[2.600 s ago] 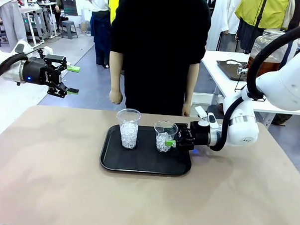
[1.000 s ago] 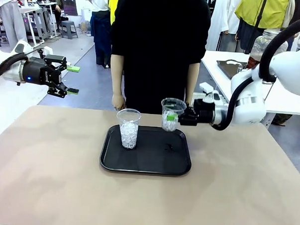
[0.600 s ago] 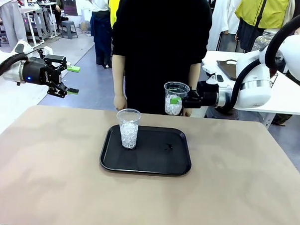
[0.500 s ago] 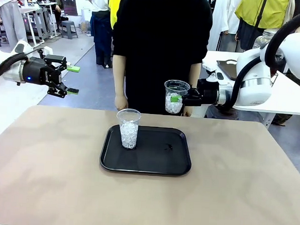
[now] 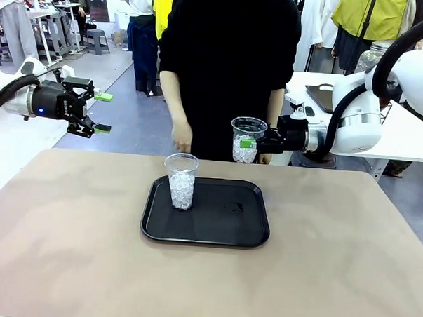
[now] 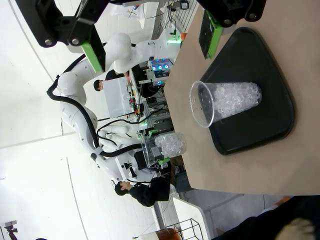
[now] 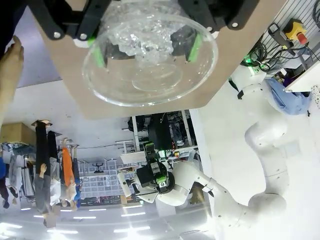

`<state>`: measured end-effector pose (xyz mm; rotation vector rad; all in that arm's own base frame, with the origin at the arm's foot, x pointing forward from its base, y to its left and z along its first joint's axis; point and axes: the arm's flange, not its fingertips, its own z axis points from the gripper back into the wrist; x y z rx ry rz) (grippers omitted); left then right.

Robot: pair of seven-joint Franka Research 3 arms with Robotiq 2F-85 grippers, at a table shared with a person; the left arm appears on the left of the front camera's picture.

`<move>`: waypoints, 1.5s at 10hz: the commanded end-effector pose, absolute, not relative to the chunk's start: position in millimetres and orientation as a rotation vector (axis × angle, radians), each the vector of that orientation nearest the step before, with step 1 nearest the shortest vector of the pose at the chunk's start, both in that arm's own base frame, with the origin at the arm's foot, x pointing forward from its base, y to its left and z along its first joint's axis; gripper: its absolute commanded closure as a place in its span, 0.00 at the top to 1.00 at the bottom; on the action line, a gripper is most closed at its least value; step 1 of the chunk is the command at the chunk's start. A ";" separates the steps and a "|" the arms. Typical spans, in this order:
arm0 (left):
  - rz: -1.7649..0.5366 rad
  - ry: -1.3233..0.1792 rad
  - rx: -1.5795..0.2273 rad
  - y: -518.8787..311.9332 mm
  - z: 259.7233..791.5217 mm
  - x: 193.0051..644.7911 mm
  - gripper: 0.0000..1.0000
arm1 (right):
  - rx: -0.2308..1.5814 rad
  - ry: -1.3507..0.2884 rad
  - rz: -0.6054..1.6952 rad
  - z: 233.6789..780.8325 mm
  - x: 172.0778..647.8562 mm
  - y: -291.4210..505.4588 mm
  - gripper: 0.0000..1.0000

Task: Pour the drink into the iced cup.
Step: Open the gripper to release the iced cup you were holding.

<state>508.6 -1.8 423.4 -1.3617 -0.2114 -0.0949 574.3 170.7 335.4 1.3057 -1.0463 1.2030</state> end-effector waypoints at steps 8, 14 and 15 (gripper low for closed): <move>-0.093 -0.215 -1.359 -2.0 424.0 506.7 1.00 | 1.298 -1.071 1.216 337.9 572.5 171.5 0.80; -0.093 -0.215 -1.359 -2.0 424.0 506.7 1.00 | 1.298 -1.071 1.216 337.9 572.5 171.5 0.80; -0.093 -0.215 -1.359 -2.0 424.0 506.7 1.00 | 1.298 -1.071 1.216 337.9 572.5 171.5 0.80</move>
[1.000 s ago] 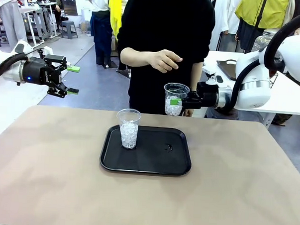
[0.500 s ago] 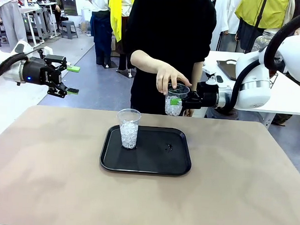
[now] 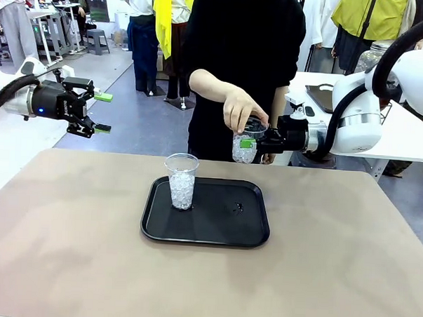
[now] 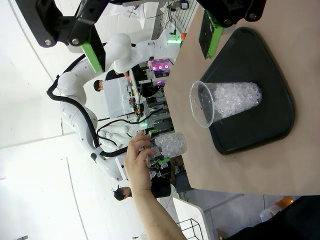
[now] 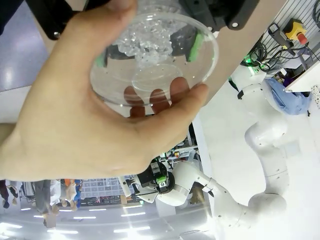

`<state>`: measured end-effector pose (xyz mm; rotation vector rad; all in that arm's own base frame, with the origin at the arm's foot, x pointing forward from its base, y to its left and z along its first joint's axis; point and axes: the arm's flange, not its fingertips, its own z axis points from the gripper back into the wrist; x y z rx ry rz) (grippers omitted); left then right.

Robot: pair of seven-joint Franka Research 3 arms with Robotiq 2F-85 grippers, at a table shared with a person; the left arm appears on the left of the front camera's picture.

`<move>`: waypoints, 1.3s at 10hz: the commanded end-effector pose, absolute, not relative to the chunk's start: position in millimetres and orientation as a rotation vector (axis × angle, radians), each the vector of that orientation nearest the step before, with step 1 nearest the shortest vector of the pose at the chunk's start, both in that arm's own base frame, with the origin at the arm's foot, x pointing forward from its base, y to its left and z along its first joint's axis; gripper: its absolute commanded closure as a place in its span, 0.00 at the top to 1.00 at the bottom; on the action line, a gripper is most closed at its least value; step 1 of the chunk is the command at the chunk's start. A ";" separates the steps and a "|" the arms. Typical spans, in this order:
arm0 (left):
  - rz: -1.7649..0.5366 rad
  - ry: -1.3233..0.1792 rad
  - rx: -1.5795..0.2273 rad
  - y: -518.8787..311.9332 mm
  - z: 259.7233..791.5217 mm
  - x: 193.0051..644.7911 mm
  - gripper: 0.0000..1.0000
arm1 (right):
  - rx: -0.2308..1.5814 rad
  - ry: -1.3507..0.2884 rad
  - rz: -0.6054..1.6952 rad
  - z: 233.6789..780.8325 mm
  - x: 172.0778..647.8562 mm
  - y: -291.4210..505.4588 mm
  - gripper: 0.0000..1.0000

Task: Pour the drink into the iced cup.
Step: Open the gripper to release the iced cup you were holding.

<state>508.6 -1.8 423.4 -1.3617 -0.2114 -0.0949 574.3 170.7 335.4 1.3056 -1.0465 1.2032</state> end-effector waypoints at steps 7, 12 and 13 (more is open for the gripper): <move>-0.093 -0.215 -1.359 -2.0 424.0 506.7 1.00 | 1.298 -1.071 1.216 337.9 572.5 171.5 0.80; -0.093 -0.215 -1.359 -2.0 424.0 506.7 1.00 | 1.298 -1.071 1.216 337.9 572.5 171.5 0.80; -0.093 -0.215 -1.359 -2.0 424.0 506.7 1.00 | 1.305 -1.048 1.203 335.9 574.3 170.7 1.00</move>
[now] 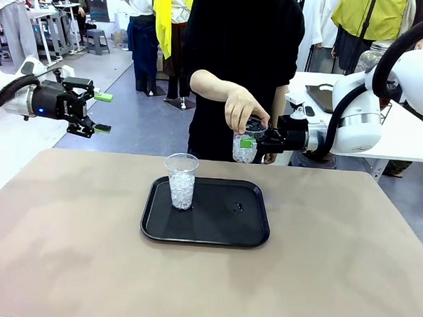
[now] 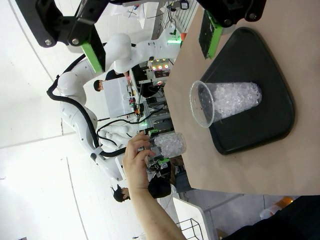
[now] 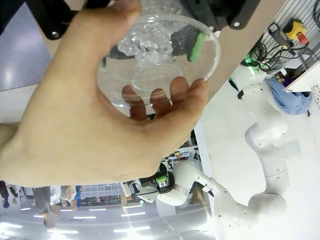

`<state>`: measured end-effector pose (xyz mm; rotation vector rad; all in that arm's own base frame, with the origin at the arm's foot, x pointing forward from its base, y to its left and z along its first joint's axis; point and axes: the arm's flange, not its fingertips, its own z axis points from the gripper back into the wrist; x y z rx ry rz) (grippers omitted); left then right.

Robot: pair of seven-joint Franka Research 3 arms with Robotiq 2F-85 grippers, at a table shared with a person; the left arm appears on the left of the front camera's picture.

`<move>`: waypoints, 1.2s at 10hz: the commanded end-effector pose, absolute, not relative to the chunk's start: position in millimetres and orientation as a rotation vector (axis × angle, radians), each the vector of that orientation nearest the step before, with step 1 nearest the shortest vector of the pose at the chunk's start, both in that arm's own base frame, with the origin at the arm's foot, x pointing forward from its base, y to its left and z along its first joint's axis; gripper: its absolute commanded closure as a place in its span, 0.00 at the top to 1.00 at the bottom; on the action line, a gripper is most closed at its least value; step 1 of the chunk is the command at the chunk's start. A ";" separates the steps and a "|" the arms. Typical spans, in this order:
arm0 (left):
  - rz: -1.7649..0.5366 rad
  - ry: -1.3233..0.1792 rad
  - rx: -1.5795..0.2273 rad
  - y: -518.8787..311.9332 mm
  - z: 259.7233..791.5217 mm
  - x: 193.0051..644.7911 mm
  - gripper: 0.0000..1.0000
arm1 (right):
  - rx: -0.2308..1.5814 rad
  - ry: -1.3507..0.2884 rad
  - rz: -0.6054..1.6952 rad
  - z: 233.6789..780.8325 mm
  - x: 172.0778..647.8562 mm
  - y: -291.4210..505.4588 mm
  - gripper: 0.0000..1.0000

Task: Pour the drink into the iced cup.
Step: Open the gripper to release the iced cup you were holding.

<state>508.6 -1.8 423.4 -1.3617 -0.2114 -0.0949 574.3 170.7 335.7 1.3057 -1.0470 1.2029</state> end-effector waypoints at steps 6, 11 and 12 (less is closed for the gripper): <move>-0.093 -0.215 -1.359 -2.0 424.0 506.7 1.00 | 1.282 -1.069 1.149 324.9 575.2 107.5 1.00; -0.093 -0.215 -1.359 -2.0 424.0 506.7 1.00 | 1.172 -1.165 1.205 299.9 548.2 13.9 1.00; -0.093 -0.215 -1.359 -2.0 424.0 506.7 1.00 | 1.162 -1.196 1.205 295.6 542.5 2.7 1.00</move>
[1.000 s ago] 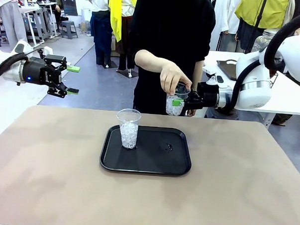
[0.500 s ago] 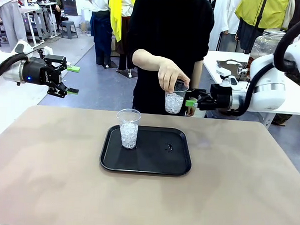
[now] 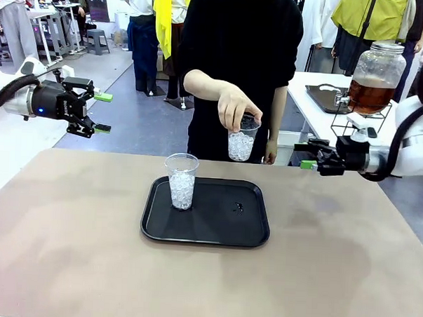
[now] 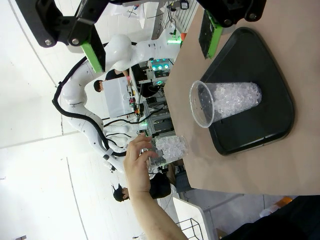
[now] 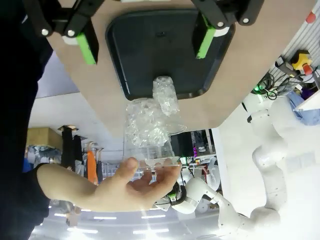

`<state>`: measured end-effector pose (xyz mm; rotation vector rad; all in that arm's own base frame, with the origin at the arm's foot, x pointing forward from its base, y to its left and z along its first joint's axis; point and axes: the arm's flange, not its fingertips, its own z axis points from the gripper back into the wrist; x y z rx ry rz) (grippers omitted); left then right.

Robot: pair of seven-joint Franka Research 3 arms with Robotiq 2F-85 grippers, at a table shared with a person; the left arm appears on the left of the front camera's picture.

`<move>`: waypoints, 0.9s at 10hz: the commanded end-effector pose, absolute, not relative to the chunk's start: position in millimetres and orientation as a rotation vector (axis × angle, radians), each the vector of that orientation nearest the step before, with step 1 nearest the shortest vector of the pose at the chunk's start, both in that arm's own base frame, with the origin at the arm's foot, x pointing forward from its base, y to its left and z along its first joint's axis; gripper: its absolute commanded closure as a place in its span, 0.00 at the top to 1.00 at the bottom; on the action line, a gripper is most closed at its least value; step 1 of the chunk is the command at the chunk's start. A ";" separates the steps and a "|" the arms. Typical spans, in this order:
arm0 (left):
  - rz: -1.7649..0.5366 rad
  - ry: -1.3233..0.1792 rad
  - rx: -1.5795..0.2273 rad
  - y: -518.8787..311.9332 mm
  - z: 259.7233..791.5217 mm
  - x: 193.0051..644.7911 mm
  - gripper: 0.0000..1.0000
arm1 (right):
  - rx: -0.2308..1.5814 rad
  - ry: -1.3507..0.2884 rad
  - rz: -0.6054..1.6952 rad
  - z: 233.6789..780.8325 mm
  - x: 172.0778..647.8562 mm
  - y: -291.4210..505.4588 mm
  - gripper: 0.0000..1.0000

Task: Pour the drink into the iced cup.
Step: Open the gripper to release the iced cup you were holding, then pick up the iced cup indicated by the human and present it to them.

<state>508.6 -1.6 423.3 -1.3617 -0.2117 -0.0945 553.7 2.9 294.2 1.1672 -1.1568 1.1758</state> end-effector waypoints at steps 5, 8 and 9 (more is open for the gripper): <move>-0.093 -0.215 -1.359 -2.0 424.0 506.7 1.00 | 1.176 -1.197 1.160 282.1 537.9 -13.3 1.00; -0.093 -0.215 -1.359 -2.0 424.0 506.7 1.00 | 1.176 -1.197 1.160 282.1 537.9 -13.3 1.00; -0.093 -0.215 -1.359 -2.0 424.0 506.7 1.00 | 1.176 -1.197 1.160 282.1 537.9 -13.3 1.00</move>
